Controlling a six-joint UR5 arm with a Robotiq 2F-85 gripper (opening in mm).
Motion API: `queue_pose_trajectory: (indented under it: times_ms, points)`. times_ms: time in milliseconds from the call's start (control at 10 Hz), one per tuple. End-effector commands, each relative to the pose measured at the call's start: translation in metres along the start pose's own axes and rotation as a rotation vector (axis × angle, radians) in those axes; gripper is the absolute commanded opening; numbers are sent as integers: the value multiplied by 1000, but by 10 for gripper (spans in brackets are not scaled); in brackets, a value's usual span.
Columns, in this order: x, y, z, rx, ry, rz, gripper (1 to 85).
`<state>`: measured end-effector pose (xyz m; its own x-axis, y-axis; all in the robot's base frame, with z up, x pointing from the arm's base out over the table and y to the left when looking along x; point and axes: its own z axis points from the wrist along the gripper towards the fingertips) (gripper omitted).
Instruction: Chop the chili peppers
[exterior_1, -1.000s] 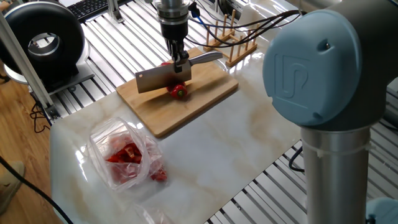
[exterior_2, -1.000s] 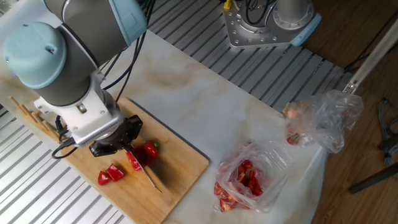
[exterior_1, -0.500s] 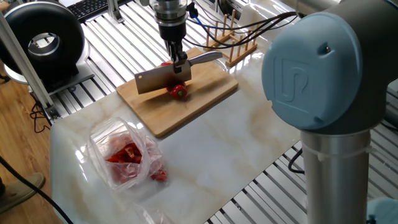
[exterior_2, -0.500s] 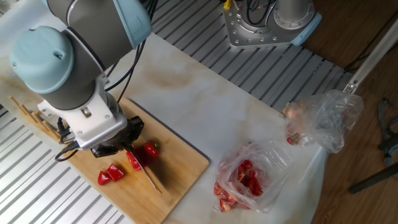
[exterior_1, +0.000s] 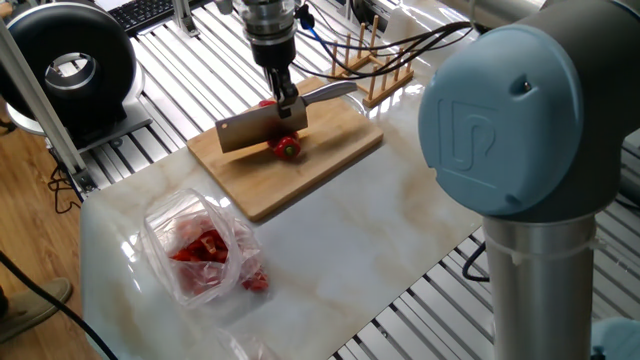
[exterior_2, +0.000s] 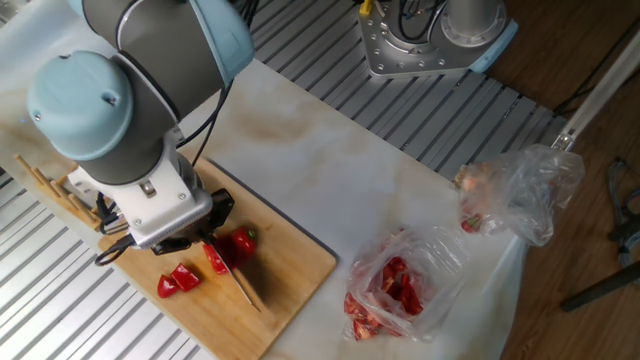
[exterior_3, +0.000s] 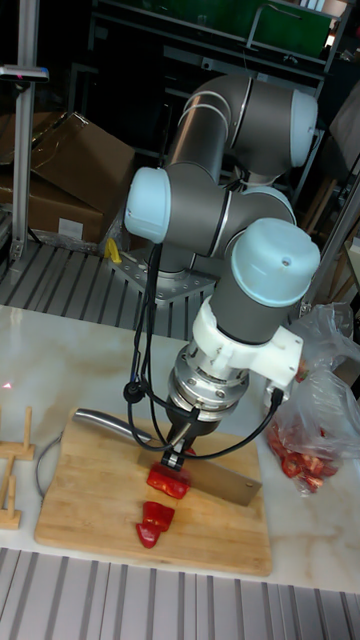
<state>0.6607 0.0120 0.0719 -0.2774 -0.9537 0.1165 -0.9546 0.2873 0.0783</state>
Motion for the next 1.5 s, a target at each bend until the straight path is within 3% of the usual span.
queue_pose_trajectory:
  times_ms: [0,700,1400]
  points:
    - [-4,1,-1,4,0,7,13]
    - [-1,-2,-1,20,29,5,13]
    - [2,-6,1,33,5,-15,13]
